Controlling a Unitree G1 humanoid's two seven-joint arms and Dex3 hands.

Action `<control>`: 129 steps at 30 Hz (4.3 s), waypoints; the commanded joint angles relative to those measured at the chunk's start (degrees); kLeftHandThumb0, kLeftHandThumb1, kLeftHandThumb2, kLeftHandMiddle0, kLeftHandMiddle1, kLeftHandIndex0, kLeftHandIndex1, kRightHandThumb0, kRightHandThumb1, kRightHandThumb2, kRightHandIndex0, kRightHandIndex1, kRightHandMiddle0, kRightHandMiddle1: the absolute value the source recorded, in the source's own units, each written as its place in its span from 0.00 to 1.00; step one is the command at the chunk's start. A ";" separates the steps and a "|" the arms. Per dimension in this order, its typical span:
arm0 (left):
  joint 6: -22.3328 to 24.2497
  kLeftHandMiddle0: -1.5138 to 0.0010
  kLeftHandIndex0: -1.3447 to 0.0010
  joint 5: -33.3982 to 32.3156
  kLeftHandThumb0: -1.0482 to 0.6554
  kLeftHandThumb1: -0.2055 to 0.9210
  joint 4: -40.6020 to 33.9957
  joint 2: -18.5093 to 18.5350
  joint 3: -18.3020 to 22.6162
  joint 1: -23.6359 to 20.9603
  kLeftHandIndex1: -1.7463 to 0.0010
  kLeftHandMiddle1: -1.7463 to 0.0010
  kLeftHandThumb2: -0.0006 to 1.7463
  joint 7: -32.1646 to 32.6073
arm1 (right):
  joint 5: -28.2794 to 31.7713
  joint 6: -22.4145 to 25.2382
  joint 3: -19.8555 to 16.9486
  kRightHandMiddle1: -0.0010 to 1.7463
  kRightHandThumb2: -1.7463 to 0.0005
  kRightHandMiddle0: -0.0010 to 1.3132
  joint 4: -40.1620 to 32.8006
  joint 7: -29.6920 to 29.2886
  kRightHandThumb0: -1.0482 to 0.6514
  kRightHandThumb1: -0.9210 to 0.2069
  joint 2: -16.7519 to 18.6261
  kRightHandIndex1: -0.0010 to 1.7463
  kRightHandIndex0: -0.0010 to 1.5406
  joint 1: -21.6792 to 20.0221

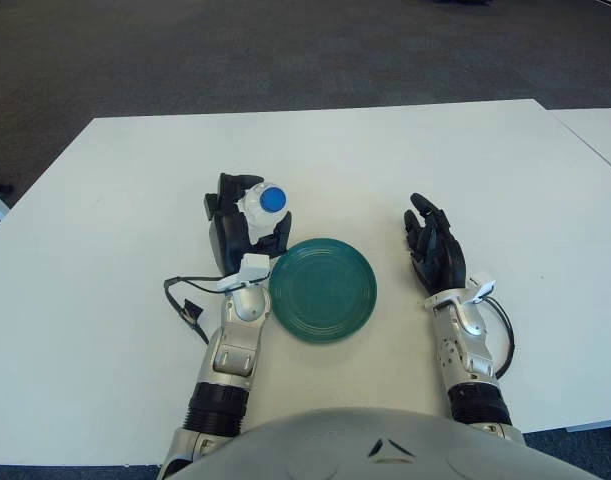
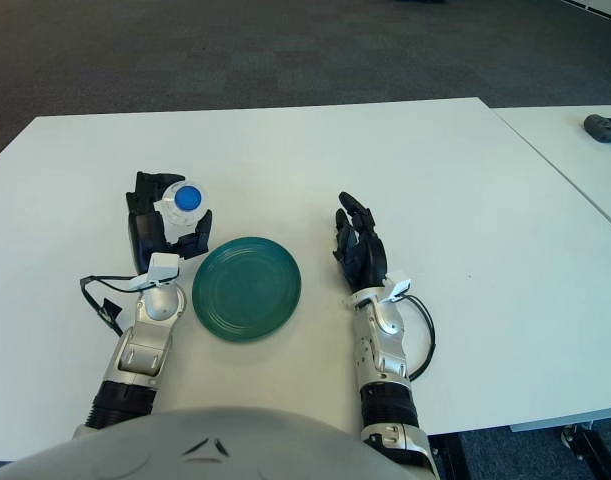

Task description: Put the bottle into the plate.

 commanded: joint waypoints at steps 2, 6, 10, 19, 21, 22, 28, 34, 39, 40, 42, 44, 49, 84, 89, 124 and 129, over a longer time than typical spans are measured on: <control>2.40 0.19 0.54 1.81 0.34 0.45 -6.27 0.70 -0.46 0.12 0.00 0.00 0.77 -3.10 | -0.39 2.58 0.09 0.37 0.63 0.00 1.67 -1.06 0.20 0.00 0.33 0.00 0.26 2.58; 4.24 0.19 0.54 2.64 0.34 0.44 -9.63 0.56 -1.43 1.34 0.00 0.00 0.77 -5.51 | -0.52 2.53 0.33 0.37 0.63 0.00 1.38 -1.20 0.20 0.00 0.52 0.00 0.26 2.89; 5.60 0.20 0.54 2.65 0.34 0.44 -11.39 0.26 -1.85 2.06 0.00 0.00 0.77 -7.17 | -0.57 2.52 0.51 0.37 0.63 0.00 1.15 -1.32 0.20 0.00 0.61 0.00 0.26 3.10; 8.07 0.21 0.55 2.99 0.34 0.46 -13.32 -0.70 -2.84 3.34 0.00 0.00 0.76 -8.80 | -0.58 2.59 0.92 0.37 0.63 0.00 0.60 -1.62 0.20 0.00 0.67 0.00 0.26 3.51; 8.27 0.21 0.55 3.33 0.34 0.46 -13.32 -0.77 -3.13 3.50 0.00 0.00 0.76 -8.80 | -0.55 2.60 0.97 0.37 0.63 0.00 0.57 -1.66 0.20 0.00 0.64 0.00 0.26 3.53; 8.34 0.21 0.55 3.43 0.34 0.46 -13.32 -0.79 -3.24 3.55 0.00 0.00 0.76 -8.78 | -0.54 2.60 0.99 0.37 0.63 0.00 0.56 -1.68 0.20 0.00 0.63 0.00 0.26 3.53; 8.85 0.21 0.55 4.08 0.34 0.46 -13.48 -0.85 -4.19 4.10 0.00 0.00 0.75 -9.08 | -0.54 2.53 1.18 0.37 0.63 0.00 0.45 -1.79 0.20 0.00 0.65 0.00 0.26 3.71; 10.33 0.21 0.55 3.73 0.34 0.46 -14.02 -1.60 -6.82 5.47 0.00 0.00 0.75 -10.72 | -0.53 2.61 1.36 0.37 0.63 0.00 -0.07 -1.86 0.20 0.00 0.68 0.00 0.26 4.08; 11.25 0.21 0.55 3.22 0.34 0.46 -14.00 -2.22 -8.09 6.41 0.00 0.00 0.75 -11.52 | -0.48 2.77 1.48 0.37 0.63 0.00 -0.55 -1.91 0.20 0.00 0.64 0.00 0.26 4.39; 11.15 0.21 0.55 3.29 0.34 0.46 -13.69 -2.28 -8.31 6.52 0.00 0.00 0.75 -11.42 | -0.47 2.79 1.50 0.37 0.63 0.00 -0.58 -1.93 0.20 0.00 0.63 0.00 0.26 4.40; 10.80 0.21 0.55 3.42 0.34 0.46 -13.03 -2.35 -8.81 6.78 0.00 0.00 0.75 -11.05 | -0.47 2.85 1.58 0.37 0.63 0.00 -0.85 -1.95 0.20 0.00 0.64 0.00 0.26 4.60; 10.39 0.21 0.55 3.50 0.34 0.46 -12.03 -2.43 -9.30 6.87 0.00 0.00 0.75 -10.50 | -0.47 2.89 1.62 0.37 0.63 0.00 -0.99 -1.97 0.20 0.00 0.64 0.00 0.26 4.69; 10.39 0.21 0.55 3.78 0.34 0.46 -10.65 -3.04 -10.96 7.52 0.00 0.00 0.75 -9.37 | -0.50 3.05 1.72 0.37 0.63 0.00 -1.42 -2.02 0.20 0.00 0.69 0.00 0.26 4.95; 8.73 0.24 0.54 1.28 0.34 0.45 -2.41 -4.58 -17.52 10.08 0.00 0.00 0.76 -3.75 | -0.74 3.72 2.88 0.37 0.63 0.00 -4.08 -2.72 0.20 0.00 1.06 0.00 0.26 6.85; 8.93 0.24 0.54 1.28 0.34 0.45 -2.59 -4.59 -17.95 10.23 0.00 0.00 0.76 -3.40 | -0.72 3.74 2.97 0.37 0.63 0.00 -4.22 -2.78 0.20 0.00 1.04 0.00 0.26 6.95; 7.69 0.25 0.54 -6.82 0.34 0.45 -4.66 -5.74 -28.68 16.40 0.00 0.00 0.76 -4.96 | -1.03 3.61 4.15 0.37 0.63 0.00 -4.87 -3.77 0.20 0.00 1.43 0.00 0.26 7.52; 5.75 0.23 0.55 -6.14 0.34 0.46 -4.24 -5.50 -31.47 16.77 0.00 0.00 0.76 -4.29 | -1.06 3.56 4.21 0.37 0.63 0.00 -4.75 -3.85 0.20 0.00 1.45 0.00 0.26 7.43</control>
